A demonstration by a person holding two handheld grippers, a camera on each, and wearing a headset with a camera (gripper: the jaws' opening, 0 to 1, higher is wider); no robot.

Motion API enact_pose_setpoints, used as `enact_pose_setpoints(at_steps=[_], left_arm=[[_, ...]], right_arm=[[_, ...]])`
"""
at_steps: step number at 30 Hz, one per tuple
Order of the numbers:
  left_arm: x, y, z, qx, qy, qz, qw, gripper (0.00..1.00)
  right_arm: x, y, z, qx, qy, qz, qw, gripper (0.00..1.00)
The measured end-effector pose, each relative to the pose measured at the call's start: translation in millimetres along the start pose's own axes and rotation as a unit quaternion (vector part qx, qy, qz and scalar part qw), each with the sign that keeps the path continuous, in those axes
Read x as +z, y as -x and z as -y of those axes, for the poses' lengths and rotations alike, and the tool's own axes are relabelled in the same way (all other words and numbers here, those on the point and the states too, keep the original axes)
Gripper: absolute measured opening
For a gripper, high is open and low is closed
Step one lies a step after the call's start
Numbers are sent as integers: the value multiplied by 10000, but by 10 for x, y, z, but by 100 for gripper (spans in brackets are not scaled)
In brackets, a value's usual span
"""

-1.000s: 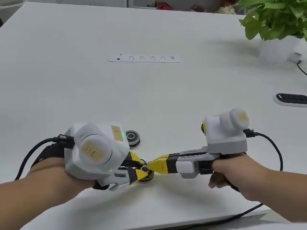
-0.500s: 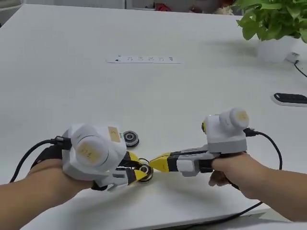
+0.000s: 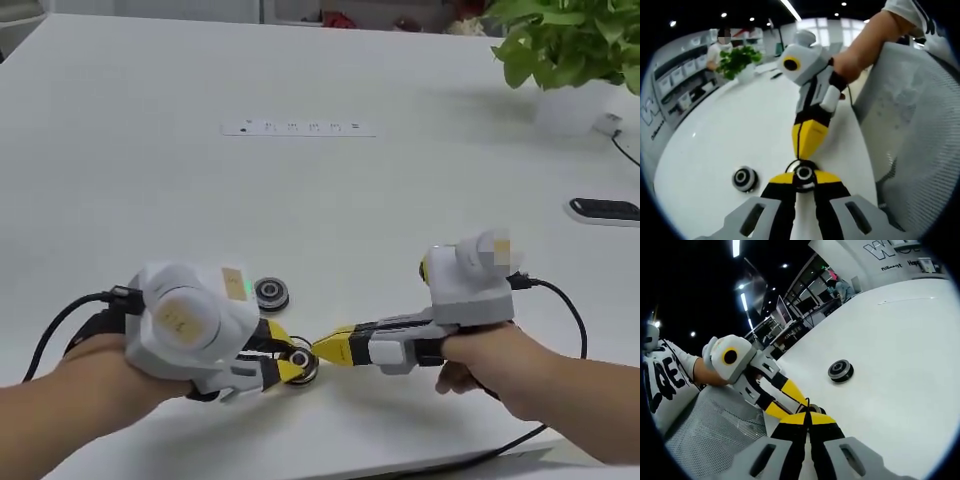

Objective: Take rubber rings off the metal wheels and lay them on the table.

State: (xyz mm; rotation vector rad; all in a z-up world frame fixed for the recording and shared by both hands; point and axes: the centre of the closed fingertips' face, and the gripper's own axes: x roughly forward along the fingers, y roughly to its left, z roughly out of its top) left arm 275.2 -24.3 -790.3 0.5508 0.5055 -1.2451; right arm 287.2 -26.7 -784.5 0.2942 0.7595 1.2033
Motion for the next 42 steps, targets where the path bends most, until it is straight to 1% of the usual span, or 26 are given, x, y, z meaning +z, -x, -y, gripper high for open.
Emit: enact_pose_setpoints(at_steps=[3, 7, 13, 18, 25, 30, 34, 42], left_arm=[[-16, 21, 15, -49, -74, -42, 10000, 14], [-2, 73, 18, -73, -58, -17, 10000, 16], [72, 166, 12, -73, 177, 167, 9997, 20], [140, 264, 6, -33, 229, 286, 9993, 24], [164, 389, 5, 38, 238, 377, 9990, 31], [200, 494, 5, 90, 375, 492, 9980, 37], [255, 560, 27, 107, 460, 617, 9970, 42], [304, 684, 60, 147, 502, 722, 9960, 48]], right_arm=[[13, 3, -9, 11, 8, 12, 10000, 0], [19, 10, -14, 12, 18, 16, 10000, 0], [48, 27, -12, 6, 8, 74, 10000, 0], [72, 27, -32, 13, 62, 96, 9999, 0], [89, 19, -67, 64, 113, 96, 9999, 0], [115, 25, -93, 85, 169, 100, 9998, 0], [129, 24, -113, 103, 212, 92, 9997, 0], [161, 34, -158, 145, 299, 87, 9994, 0]])
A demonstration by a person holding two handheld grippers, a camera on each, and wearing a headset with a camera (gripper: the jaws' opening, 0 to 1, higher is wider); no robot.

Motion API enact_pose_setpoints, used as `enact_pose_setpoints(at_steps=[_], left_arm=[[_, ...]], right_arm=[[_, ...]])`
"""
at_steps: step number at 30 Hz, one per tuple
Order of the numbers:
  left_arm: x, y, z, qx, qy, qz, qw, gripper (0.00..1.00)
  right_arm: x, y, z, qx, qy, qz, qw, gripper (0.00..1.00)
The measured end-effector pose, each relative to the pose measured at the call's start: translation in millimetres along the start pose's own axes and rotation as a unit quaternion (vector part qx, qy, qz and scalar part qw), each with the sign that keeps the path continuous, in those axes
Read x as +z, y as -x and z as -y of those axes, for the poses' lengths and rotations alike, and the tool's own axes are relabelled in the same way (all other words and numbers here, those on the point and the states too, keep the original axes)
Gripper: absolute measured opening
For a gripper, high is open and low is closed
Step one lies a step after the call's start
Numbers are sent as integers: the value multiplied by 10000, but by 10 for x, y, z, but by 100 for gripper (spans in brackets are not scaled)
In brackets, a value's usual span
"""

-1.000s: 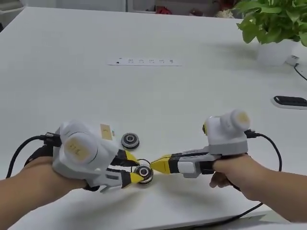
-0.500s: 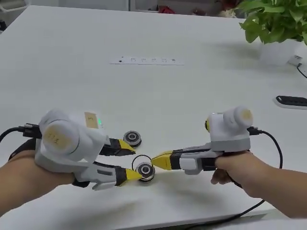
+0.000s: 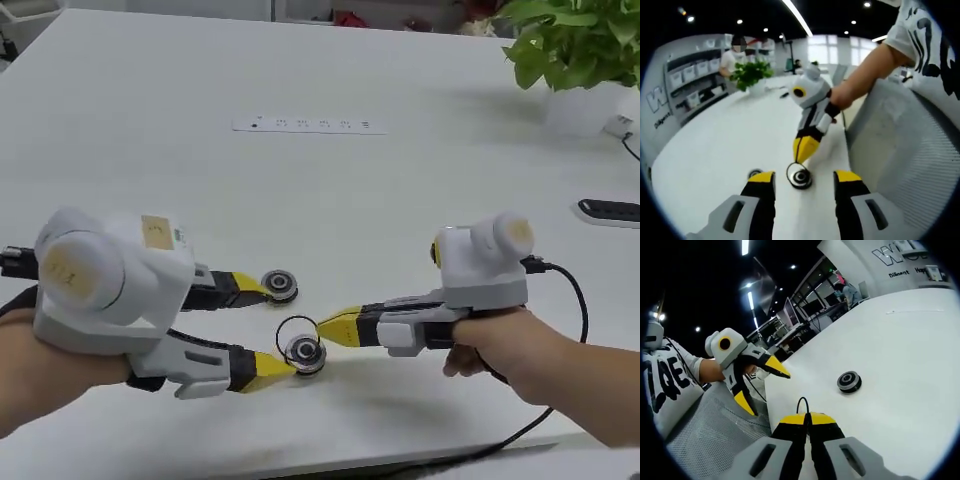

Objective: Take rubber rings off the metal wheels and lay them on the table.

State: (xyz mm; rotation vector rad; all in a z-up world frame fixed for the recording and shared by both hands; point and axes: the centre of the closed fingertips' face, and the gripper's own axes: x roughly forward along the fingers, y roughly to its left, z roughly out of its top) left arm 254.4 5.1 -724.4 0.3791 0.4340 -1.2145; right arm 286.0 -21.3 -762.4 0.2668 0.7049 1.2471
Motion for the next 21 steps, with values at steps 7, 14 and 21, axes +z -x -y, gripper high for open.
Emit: enact_pose_setpoints(at_steps=[7, 14, 21], left_arm=[[-34, 117, -28, 120, 94, 11, 9999, 52], [-73, 234, -62, 236, 153, 35, 9996, 54], [-128, 325, -97, 338, 228, 42, 9992, 58]], right_arm=[[28, 12, -33, 25, 60, -15, 10000, 0], [54, 13, -55, 77, 61, -33, 9999, 0], [80, -21, -100, 138, 85, -80, 9998, 0]])
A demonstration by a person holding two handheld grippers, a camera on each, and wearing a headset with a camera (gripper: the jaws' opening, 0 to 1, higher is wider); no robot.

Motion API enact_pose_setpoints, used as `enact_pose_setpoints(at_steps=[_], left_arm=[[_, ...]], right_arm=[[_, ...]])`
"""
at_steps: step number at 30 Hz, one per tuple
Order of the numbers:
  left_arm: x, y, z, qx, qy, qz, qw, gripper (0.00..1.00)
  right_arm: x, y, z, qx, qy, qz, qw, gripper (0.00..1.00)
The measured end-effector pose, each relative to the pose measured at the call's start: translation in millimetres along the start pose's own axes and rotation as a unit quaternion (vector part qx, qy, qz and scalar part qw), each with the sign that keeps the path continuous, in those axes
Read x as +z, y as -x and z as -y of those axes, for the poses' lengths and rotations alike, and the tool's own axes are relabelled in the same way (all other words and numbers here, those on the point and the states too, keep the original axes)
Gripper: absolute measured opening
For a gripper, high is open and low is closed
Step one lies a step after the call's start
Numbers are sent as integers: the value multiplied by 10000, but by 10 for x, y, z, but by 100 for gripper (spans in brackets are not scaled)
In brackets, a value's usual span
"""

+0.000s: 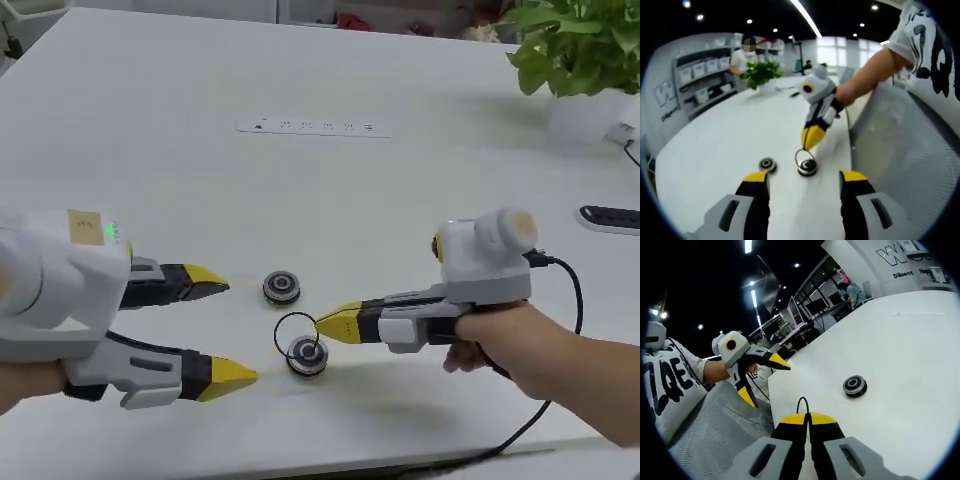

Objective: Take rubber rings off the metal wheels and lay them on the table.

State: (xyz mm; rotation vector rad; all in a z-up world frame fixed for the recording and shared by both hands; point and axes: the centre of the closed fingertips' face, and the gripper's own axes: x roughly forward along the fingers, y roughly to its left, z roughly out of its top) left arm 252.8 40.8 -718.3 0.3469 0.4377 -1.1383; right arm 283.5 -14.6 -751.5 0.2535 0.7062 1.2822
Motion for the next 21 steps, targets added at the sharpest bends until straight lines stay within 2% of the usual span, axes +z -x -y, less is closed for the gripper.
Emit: enact_pose_setpoints(at_steps=[11, 21], left_arm=[[-44, 98, -28, 122, 36, 11, 9999, 62], [-99, 198, -89, 275, 90, 17, 9996, 65]], right_arm=[[96, -100, -85, 121, 48, -1, 9999, 0], [173, -209, -94, 198, 118, -8, 9997, 0]])
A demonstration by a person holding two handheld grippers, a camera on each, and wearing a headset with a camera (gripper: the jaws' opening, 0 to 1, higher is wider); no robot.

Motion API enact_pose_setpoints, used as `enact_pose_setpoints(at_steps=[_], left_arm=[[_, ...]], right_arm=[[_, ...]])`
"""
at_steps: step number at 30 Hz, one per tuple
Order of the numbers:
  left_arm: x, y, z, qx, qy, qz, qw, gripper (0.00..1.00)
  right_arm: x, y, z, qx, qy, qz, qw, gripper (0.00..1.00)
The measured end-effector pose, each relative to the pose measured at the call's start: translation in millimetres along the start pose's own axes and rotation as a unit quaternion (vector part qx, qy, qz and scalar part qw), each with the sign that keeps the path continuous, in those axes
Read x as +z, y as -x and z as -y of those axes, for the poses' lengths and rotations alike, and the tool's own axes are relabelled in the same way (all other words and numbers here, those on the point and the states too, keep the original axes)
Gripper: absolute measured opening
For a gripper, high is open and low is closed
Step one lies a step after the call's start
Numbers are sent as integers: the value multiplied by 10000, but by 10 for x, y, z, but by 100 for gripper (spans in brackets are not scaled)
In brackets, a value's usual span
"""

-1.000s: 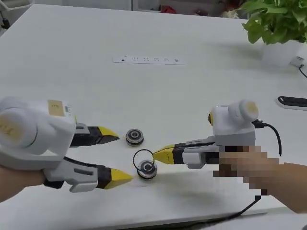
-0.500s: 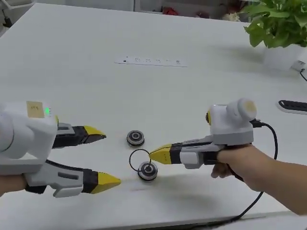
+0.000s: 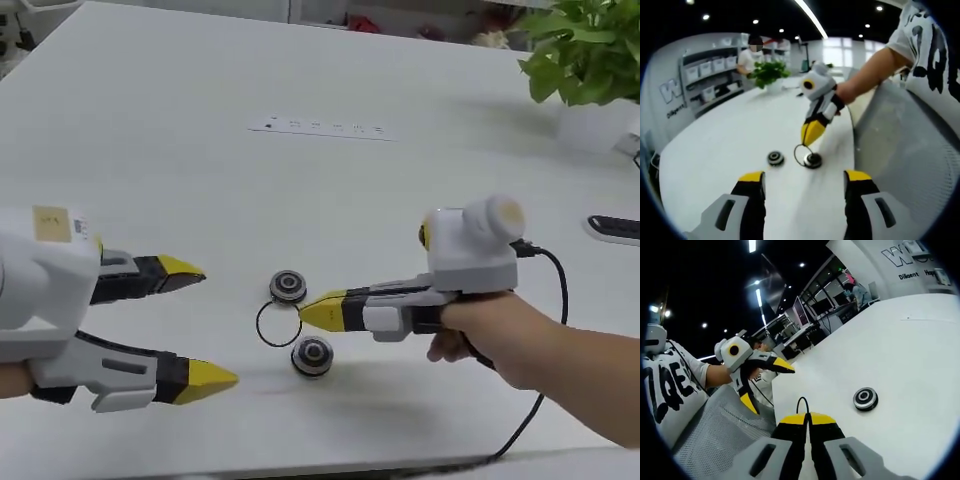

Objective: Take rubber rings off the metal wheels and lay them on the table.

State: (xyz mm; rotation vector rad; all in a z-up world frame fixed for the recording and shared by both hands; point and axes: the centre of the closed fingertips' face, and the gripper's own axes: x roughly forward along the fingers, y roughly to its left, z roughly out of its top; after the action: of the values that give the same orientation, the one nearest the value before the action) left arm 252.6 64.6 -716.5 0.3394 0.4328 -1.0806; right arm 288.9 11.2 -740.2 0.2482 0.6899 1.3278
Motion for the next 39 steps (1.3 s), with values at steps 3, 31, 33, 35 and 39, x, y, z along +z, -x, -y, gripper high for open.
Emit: enact_pose_setpoints(at_steps=[3, 31, 33, 35, 39], left_arm=[[-14, 31, -31, 55, 43, 12, 10000, 65], [-107, 224, -165, 372, 211, 2, 9991, 70], [-115, 232, -170, 383, 224, -1, 9990, 70], [-128, 236, -172, 388, 233, -14, 9990, 70], [-145, 235, -171, 383, 256, -34, 9989, 70]], right_arm=[[29, -54, -7, 31, 31, -8, 10000, 0], [2, -377, 12, 38, 127, -204, 9997, 0], [-14, -392, 21, 25, 130, -230, 9996, 0], [-27, -403, 34, 1, 126, -244, 9996, 0], [-61, -428, 67, -61, 108, -272, 9996, 0]])
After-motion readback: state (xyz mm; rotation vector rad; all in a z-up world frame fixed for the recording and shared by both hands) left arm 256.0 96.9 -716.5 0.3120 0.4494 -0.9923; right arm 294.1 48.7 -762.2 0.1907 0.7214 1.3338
